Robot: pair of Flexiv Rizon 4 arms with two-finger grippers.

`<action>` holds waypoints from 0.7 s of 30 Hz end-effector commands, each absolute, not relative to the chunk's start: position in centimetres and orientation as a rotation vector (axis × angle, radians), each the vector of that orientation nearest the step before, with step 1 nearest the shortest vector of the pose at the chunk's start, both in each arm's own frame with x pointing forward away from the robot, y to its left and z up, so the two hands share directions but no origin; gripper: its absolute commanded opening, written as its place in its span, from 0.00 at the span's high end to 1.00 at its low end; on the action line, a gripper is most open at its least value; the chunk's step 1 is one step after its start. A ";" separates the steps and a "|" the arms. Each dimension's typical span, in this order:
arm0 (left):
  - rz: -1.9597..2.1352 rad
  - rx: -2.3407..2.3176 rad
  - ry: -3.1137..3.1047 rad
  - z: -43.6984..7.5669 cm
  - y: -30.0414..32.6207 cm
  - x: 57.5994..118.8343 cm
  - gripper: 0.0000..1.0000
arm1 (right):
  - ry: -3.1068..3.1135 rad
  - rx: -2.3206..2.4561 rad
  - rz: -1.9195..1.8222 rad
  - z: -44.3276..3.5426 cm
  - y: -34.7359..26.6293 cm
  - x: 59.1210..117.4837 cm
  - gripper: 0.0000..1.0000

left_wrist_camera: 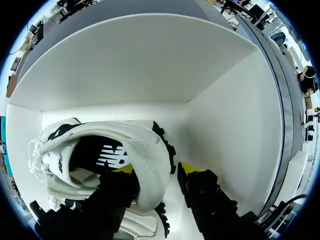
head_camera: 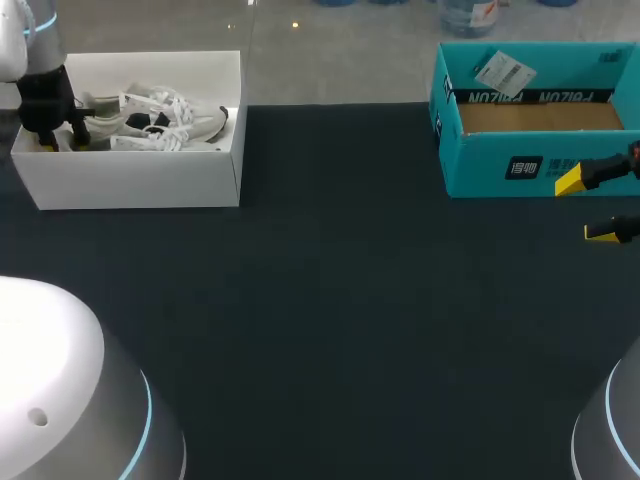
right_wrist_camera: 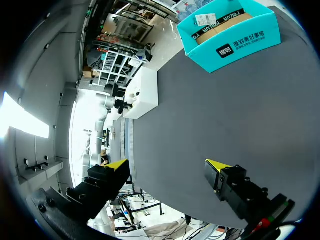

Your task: Take the shoe out of the shoebox, open the shoe tongue, remove and reinsert the insole, then place the shoe into the shoebox

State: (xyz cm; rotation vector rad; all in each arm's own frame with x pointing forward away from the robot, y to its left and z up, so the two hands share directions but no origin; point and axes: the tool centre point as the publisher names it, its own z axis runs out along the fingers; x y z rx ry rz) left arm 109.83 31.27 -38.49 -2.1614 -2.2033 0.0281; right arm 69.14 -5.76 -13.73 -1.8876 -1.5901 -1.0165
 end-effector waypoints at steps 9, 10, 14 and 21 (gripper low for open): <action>0.019 -2.181 -2.141 -37.8 31.5 109.7 1.00 | -1.590 -1.890 -1.013 -13.8 -5.7 69.2 0.00; 0.015 -2.188 -2.129 -37.3 31.5 109.7 1.00 | -1.590 -1.890 -1.013 -13.8 -5.7 69.2 0.00; -0.016 -2.210 -2.087 -35.8 31.6 109.5 1.00 | -1.590 -1.890 -1.013 -13.8 -5.7 69.2 0.00; -0.070 -2.266 -2.003 -32.9 31.4 108.5 1.00 | -1.590 -1.890 -1.013 -13.8 -5.7 69.2 0.00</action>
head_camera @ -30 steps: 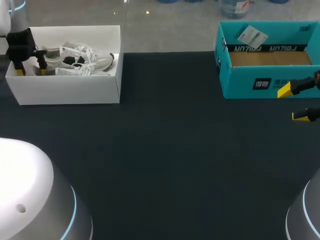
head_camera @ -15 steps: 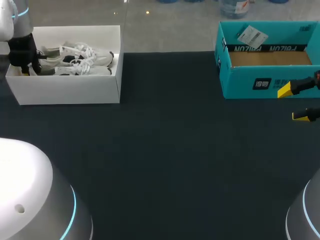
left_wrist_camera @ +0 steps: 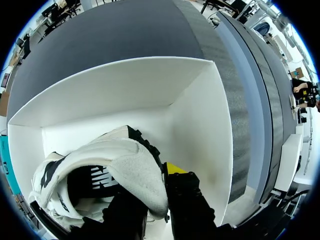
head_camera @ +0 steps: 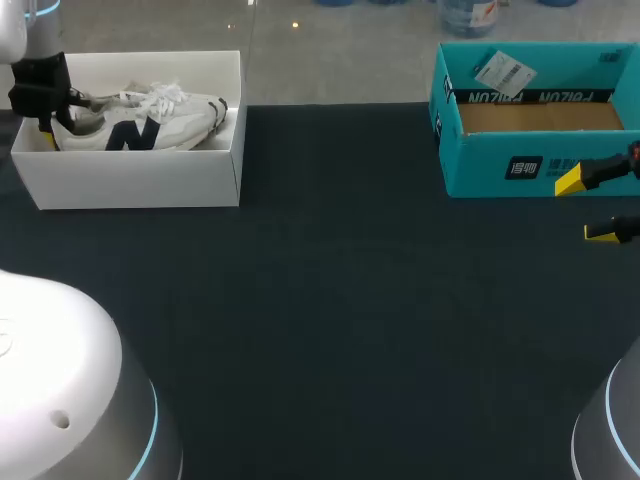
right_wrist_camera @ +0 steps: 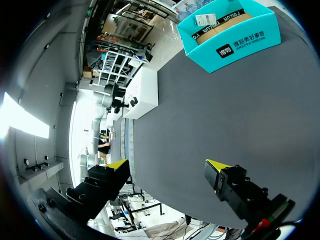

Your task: Take the shoe out of the shoebox, open the shoe tongue, remove and reinsert the insole, then place the shoe into the shoebox

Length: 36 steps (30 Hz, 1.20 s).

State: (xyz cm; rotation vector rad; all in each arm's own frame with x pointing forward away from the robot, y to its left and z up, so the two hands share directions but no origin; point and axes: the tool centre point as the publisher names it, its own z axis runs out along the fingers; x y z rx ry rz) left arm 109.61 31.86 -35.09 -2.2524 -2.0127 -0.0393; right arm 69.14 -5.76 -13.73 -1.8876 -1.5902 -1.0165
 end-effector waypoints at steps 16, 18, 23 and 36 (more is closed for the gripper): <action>-0.188 -2.396 -1.953 -24.1 30.8 106.2 1.00 | -1.590 -1.890 -1.013 -13.8 -5.7 69.2 0.00; -0.185 -2.393 -1.950 -23.2 30.7 106.0 1.00 | -1.590 -1.890 -1.013 -13.8 -5.7 69.2 0.00; -0.212 -2.371 -1.963 -20.7 30.8 106.0 1.00 | -1.590 -1.890 -1.013 -13.8 -5.7 69.2 0.00; -0.310 -2.408 -1.964 -16.6 30.4 108.0 1.00 | -1.590 -1.890 -1.013 -13.8 -5.7 69.2 0.00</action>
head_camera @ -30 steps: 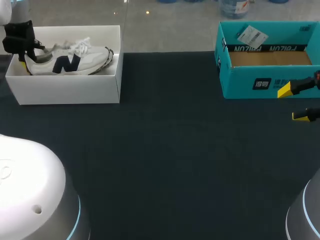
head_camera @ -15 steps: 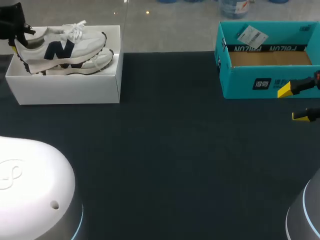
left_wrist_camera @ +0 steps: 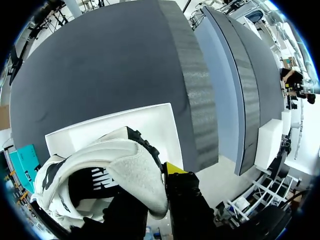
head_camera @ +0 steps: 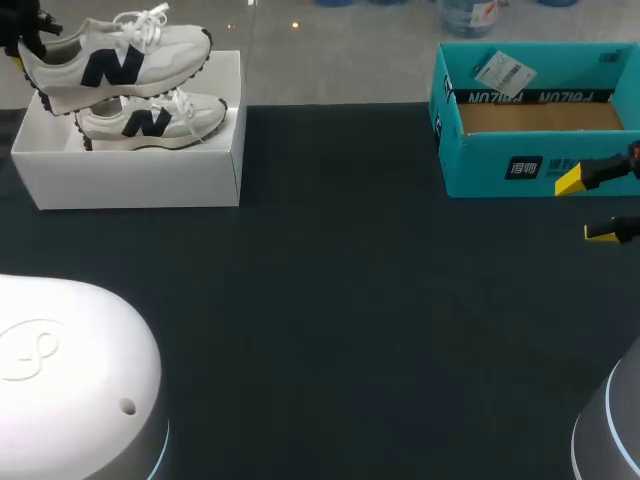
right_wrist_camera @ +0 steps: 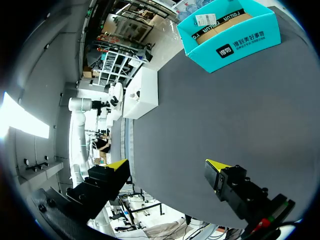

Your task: Take the shoe out of the shoebox, open the shoe tongue, remove and reinsert the insole, then place the shoe into the shoebox

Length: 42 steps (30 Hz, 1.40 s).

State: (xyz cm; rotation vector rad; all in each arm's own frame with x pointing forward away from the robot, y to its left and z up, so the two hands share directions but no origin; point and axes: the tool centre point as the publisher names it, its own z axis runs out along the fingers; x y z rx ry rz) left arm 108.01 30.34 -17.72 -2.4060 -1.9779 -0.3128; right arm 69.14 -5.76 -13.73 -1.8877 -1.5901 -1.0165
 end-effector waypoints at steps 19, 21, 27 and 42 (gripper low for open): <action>-0.298 -2.388 -1.969 -16.4 30.4 108.0 1.00 | -1.590 -1.890 -1.013 -13.8 -5.7 69.2 0.00; -0.298 -2.388 -1.969 -16.4 30.4 108.0 1.00 | -1.590 -1.890 -1.013 -13.8 -5.7 69.2 0.00; -0.298 -2.388 -1.969 -16.4 30.4 108.0 1.00 | -1.590 -1.890 -1.013 -13.8 -5.7 69.2 0.00; -0.290 -2.409 -1.930 -15.6 29.0 97.8 1.00 | -1.590 -1.890 -1.013 -13.8 -5.7 69.2 0.00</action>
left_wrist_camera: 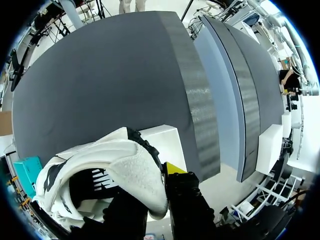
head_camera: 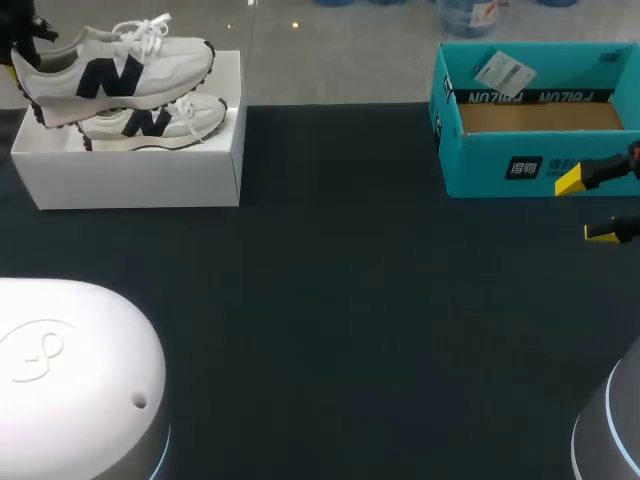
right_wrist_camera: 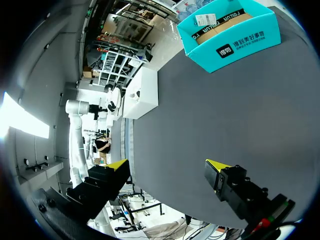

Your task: Take the shoe out of the shoebox, open the shoe tongue, remove and reinsert the insole, then place the shoe into the shoebox

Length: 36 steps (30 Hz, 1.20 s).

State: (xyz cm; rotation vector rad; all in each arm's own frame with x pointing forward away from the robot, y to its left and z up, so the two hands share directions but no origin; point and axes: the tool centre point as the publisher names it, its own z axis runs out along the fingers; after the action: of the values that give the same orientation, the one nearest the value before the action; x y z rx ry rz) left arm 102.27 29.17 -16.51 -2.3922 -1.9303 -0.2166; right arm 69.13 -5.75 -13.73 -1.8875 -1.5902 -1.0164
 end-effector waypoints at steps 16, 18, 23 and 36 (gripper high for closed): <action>-0.299 -2.502 -1.910 -13.1 25.0 86.4 1.00 | -1.590 -1.890 -1.013 -13.8 -5.7 69.2 0.00; -0.302 -2.517 -1.908 -12.9 24.4 85.5 1.00 | -1.590 -1.890 -1.013 -13.8 -5.7 69.2 0.00; -0.331 -2.551 -1.890 -12.5 22.4 82.4 1.00 | -1.590 -1.890 -1.013 -13.8 -5.7 69.2 0.00; -0.321 -2.628 -1.760 -13.5 16.1 77.3 1.00 | -1.590 -1.890 -1.013 -13.8 -5.7 69.2 0.00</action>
State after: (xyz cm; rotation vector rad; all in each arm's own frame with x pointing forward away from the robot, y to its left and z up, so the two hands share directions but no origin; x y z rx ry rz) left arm 78.61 16.78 -13.43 -2.5820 -1.7381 -0.2109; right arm 69.13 -5.76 -13.73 -1.8876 -1.5901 -1.0165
